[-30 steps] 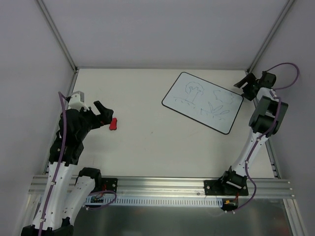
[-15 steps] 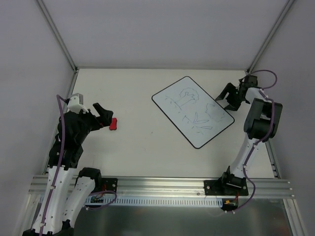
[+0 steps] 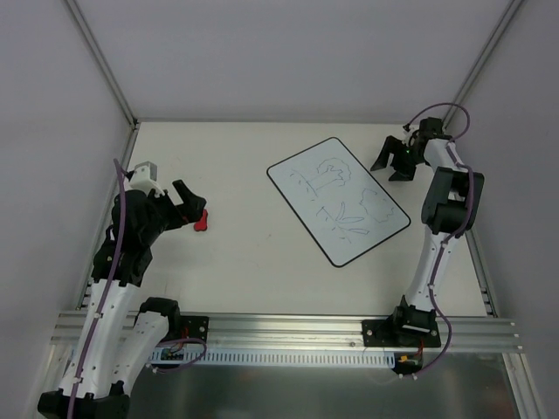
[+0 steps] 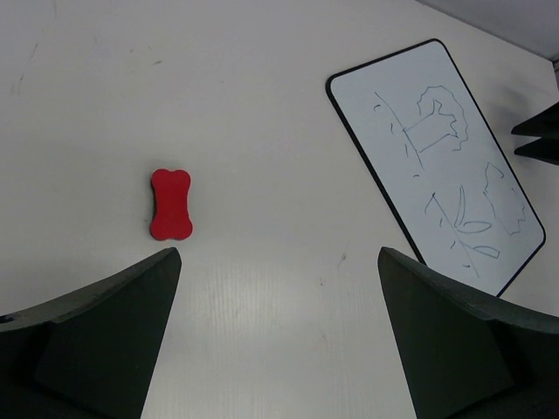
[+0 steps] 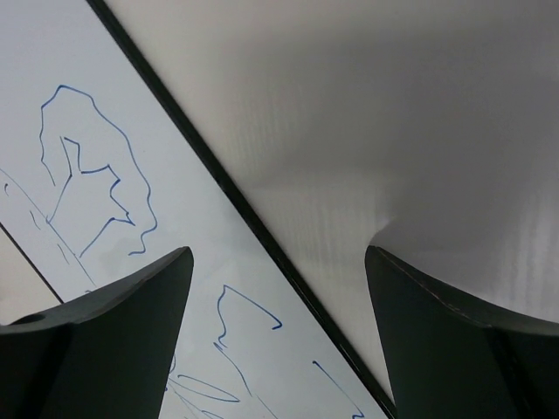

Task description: Erase the whiteboard

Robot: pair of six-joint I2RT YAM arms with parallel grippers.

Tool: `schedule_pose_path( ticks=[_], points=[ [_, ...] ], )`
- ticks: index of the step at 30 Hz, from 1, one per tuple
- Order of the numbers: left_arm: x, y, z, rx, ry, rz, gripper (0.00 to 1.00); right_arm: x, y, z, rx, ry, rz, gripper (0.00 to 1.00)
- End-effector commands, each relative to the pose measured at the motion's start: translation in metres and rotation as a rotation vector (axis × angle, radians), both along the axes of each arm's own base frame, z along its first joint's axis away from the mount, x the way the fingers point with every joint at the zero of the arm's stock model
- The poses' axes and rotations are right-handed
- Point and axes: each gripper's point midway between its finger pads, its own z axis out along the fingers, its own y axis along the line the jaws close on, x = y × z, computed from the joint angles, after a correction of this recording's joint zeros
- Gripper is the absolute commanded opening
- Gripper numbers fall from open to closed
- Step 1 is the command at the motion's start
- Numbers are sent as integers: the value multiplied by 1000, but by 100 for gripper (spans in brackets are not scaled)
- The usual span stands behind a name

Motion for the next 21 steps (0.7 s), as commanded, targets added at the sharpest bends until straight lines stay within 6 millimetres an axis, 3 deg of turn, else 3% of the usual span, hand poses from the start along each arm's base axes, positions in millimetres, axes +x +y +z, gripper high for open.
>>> schedule_pose_path(
  ticks=[1,7,11,21],
  points=[
    [4,-7,-12,0,34,-40,99,-3,31,-6,7,36,138,85],
    [11,-11,-46,-1,164,-54,99,-17,75,-14,-22,81,333,88],
    [17,-11,-61,14,236,-54,99,-24,102,-7,-46,56,457,87],
    [28,1,-95,98,370,-13,99,-82,173,-9,-111,48,838,87]
  ],
)
